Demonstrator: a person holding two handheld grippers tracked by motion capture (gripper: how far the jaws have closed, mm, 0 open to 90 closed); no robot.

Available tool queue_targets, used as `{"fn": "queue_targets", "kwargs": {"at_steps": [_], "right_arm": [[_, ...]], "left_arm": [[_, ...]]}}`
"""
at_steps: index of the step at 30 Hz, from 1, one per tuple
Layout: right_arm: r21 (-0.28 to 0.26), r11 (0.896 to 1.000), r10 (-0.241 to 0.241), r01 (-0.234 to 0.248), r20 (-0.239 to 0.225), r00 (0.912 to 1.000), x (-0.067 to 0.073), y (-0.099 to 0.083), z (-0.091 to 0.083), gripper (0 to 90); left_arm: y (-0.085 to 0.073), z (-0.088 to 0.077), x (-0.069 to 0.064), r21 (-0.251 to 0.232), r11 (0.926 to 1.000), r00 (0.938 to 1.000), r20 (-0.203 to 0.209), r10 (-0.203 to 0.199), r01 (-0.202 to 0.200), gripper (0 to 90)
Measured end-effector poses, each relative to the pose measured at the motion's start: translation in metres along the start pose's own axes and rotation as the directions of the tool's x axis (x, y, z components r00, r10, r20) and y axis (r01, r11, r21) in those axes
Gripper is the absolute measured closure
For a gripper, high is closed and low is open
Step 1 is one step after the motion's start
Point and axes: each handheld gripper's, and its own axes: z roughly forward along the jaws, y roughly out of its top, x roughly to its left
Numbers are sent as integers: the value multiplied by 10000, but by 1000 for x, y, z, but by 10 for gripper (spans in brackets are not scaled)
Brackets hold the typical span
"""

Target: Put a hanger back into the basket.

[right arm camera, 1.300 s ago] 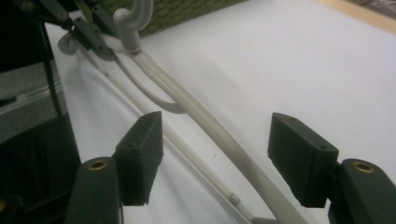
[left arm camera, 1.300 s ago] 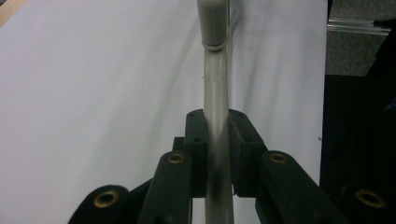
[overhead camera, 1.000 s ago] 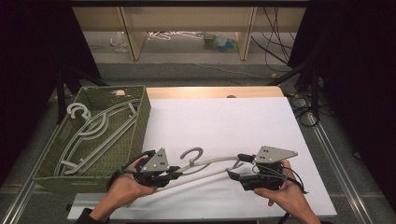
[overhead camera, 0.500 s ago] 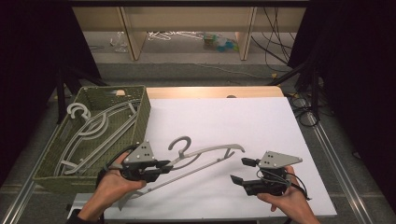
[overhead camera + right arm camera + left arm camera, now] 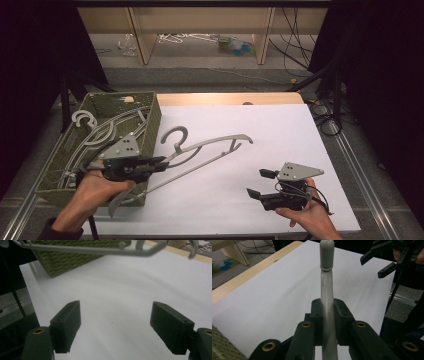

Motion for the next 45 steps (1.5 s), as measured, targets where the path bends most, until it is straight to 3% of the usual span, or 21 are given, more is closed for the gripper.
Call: {"fn": "queue_targets", "kwargs": {"at_steps": [8, 9, 11, 14, 20, 26, 31, 35, 38, 40, 41, 42, 43, 45], "right_arm": [[-26, 9998, 183, -183, 146, 9997, 0, -2, 2, 209], [-19, 9998, 188, -188, 151, 9997, 0, -2, 2, 209], [21, 9998, 194, -194, 108, 9998, 0, -2, 3, 209], [49, 9999, 135, -136, 63, 9999, 1, -3, 4, 209], [72, 9999, 142, -143, 91, 9999, 0, -4, 4, 212], [85, 9999, 144, -145, 113, 9998, 1, -4, 5, 212], [157, 9997, 206, -207, 82, 9998, 1, -4, 6, 212], [207, 9996, 177, -178, 32, 9998, 0, -5, 6, 212], [212, 9995, 233, -234, 21, 9997, 0, -5, 7, 212], [242, 9994, 241, -241, -6, 9997, 0, -5, 7, 210], [325, 9992, 253, -252, -36, 9997, 1, -6, 8, 208], [330, 9992, 247, -247, -12, 9997, 1, -6, 8, 208], [329, 9992, 249, -248, -47, 9997, 1, -6, 9, 208], [309, 9993, 236, -233, -89, 9997, 1, -6, 9, 208]], "left_arm": [[7, -28, 12, -110, 9999, 9993, -378, 67, -71, 790], [7, -30, 12, -186, 9997, 9991, -393, -142, 135, 790], [8, -33, 15, -213, 9998, 9993, -385, 29, -37, 790], [9, -40, 22, -224, 9996, 9986, -502, -194, 183, 790], [11, -61, 45, -461, 9976, 9913, -1193, -561, 509, 790], [7, -76, 71, -716, 9947, 9799, -1802, -852, 734, 790], [-1, -86, 89, -985, 9887, 9673, -2163, -1321, 1130, 790], [-9, -93, 105, -1130, 9870, 9598, -2436, -1394, 1147, 790], [-16, -96, 113, -1254, 9824, 9522, -2558, -1667, 1383, 790], [-18, -97, 115, -1258, 9819, 9506, -2597, -1700, 1413, 790], [-23, -101, 119, -1276, 9787, 9430, -2727, -1905, 1608, 790], [-25, -102, 121, -1299, 9767, 9393, -2780, -2012, 1707, 790], [-28, -104, 123, -1329, 9718, 9305, -2883, -2258, 1947, 790], [-29, -105, 125, -1326, 9730, 9314, -2897, -2204, 1890, 790]]}}
